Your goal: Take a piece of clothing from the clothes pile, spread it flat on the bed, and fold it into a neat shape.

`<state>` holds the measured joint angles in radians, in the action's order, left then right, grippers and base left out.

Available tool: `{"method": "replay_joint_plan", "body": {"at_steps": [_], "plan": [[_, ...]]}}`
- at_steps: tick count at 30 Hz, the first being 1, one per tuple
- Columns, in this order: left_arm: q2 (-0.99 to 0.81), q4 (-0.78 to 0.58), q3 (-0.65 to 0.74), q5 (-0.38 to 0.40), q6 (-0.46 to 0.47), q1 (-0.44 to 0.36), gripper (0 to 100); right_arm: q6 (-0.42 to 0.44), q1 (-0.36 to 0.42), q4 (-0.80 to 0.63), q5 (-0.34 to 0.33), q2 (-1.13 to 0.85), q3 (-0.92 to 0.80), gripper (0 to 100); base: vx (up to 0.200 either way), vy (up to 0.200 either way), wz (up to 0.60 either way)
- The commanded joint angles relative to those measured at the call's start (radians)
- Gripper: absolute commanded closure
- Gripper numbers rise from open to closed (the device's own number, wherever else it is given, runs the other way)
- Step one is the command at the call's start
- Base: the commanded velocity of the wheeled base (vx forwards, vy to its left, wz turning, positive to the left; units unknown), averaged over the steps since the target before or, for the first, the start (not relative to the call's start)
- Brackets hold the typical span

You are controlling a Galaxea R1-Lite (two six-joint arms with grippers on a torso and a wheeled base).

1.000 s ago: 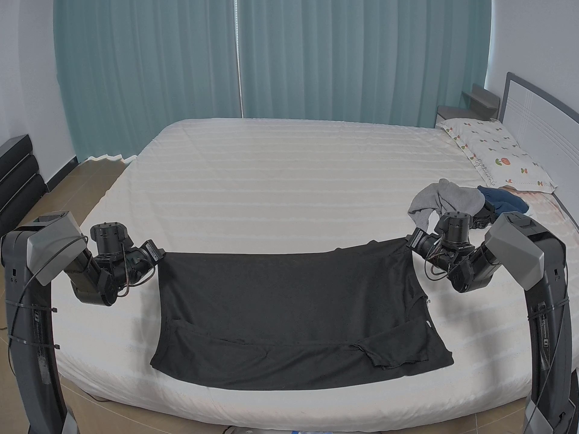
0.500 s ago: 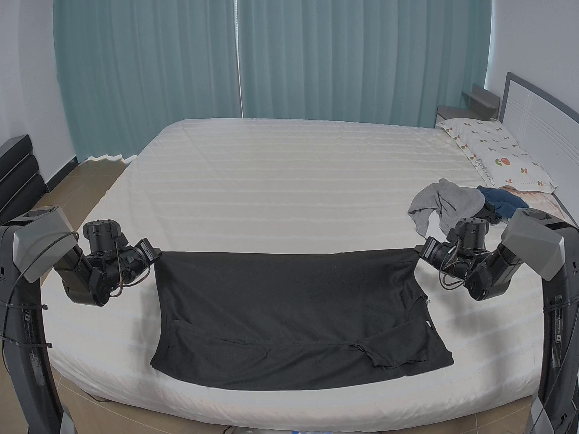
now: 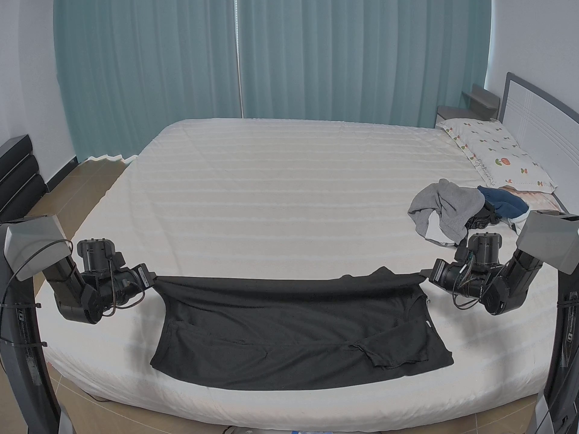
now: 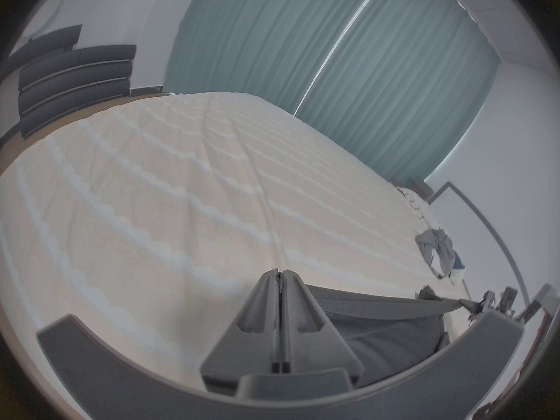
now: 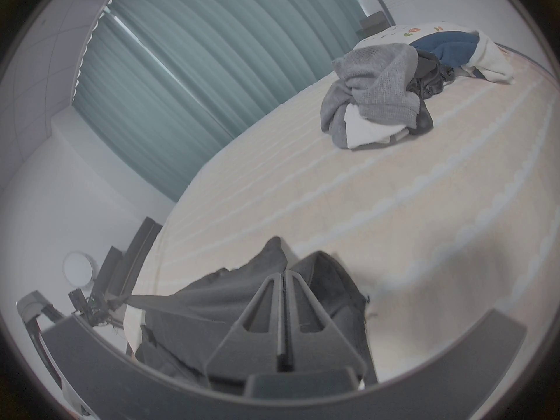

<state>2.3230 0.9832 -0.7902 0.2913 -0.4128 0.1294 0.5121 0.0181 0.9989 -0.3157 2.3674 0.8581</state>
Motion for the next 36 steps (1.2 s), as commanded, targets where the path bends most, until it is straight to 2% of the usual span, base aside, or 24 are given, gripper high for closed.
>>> {"method": "replay_joint_plan", "body": {"at_steps": [1, 6, 8, 10, 15, 22, 30, 31, 36], "plan": [[0.007, 0.071, 0.114, -0.003, 0.065, 0.004, 100, -0.063, -0.006, 0.026, -0.025, -0.024, -0.113, 100, 0.0, 0.0, 0.0], [0.022, 0.141, 0.195, -0.003, 0.114, 0.004, 100, -0.113, -0.003, 0.083, -0.025, -0.005, -0.195, 100, 0.0, 0.0, 0.0], [0.024, 0.146, 0.204, -0.003, 0.12, 0.004, 100, -0.116, -0.003, 0.084, -0.025, -0.002, -0.202, 100, 0.0, 0.0, 0.0], [0.039, 0.18, 0.264, -0.003, 0.18, 0.004, 100, -0.156, -0.006, 0.086, -0.025, 0.006, -0.234, 100, 0.0, 0.0, 0.0], [0.073, 0.265, 0.336, -0.003, 0.216, 0.004, 100, -0.208, -0.01, 0.087, -0.025, 0.024, -0.275, 100, 0.0, 0.0, 0.0], [0.157, 0.393, 0.388, -0.004, 0.249, 0.007, 100, -0.215, -0.007, 0.092, -0.023, 0.033, -0.291, 100, 0.0, 0.0, 0.0], [0.147, 0.408, 0.411, -0.006, 0.25, 0.006, 100, -0.219, 0.002, 0.09, -0.02, 0.033, -0.289, 100, 0.0, 0.0, 0.0], [0.141, 0.41, 0.419, -0.006, 0.249, 0.006, 0, -0.218, 0.002, 0.092, -0.019, 0.032, -0.287, 0, 0.0, 0.0, 0.0], [0.133, 0.417, 0.436, -0.007, 0.249, 0.007, 0, -0.202, 0.0, 0.093, -0.025, 0.009, -0.277, 0, 0.0, 0.0, 0.0]]}}
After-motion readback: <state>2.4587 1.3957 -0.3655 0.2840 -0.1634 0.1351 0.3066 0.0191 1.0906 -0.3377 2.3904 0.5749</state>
